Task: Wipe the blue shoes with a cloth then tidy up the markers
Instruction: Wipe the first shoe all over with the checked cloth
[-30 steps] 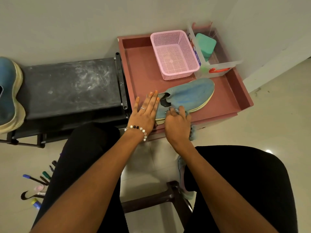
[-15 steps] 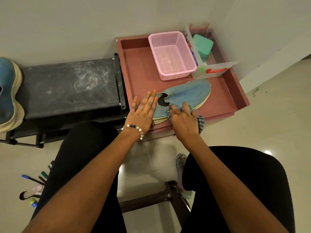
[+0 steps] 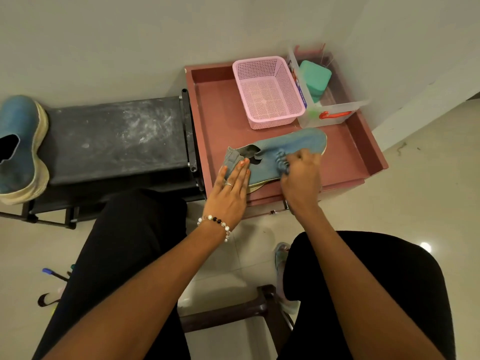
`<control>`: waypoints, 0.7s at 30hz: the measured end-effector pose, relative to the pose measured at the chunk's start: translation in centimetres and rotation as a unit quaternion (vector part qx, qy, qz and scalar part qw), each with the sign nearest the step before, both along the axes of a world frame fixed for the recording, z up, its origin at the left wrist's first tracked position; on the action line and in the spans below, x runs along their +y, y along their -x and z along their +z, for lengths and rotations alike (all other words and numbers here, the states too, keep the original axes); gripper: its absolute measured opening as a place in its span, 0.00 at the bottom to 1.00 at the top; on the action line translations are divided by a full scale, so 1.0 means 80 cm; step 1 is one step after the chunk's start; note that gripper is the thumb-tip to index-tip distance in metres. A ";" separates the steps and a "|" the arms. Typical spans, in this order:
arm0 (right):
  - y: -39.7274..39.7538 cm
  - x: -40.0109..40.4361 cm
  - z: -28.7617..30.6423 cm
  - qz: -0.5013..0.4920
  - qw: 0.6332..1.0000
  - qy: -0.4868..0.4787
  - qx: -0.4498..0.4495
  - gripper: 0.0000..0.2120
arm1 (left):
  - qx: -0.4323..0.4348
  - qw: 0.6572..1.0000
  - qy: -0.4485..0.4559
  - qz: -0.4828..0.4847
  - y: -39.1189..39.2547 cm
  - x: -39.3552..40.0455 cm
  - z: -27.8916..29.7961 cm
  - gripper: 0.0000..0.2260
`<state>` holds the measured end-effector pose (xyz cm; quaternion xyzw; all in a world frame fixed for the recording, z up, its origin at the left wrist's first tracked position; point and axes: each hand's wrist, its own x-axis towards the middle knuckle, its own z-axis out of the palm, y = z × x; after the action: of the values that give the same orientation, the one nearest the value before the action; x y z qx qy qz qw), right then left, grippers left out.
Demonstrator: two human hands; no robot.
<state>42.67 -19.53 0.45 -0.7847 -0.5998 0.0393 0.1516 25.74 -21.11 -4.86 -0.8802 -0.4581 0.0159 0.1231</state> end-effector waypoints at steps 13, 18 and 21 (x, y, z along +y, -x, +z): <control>-0.010 -0.021 -0.024 0.044 0.984 0.141 -0.097 0.20 | 0.056 0.989 0.082 0.110 -0.018 -0.009 0.012 0.30; 0.046 -0.024 -0.014 0.114 0.977 0.130 0.125 0.24 | 0.087 0.982 0.111 0.129 -0.024 -0.009 0.016 0.33; 0.015 -0.017 -0.017 0.127 0.976 0.137 0.115 0.24 | 0.098 0.981 0.116 0.117 -0.022 -0.008 0.021 0.31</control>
<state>41.50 -20.91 -0.93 -0.7054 -0.6625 0.2295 0.1045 27.53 -21.75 -3.17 -0.8231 -0.5386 0.1693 0.0616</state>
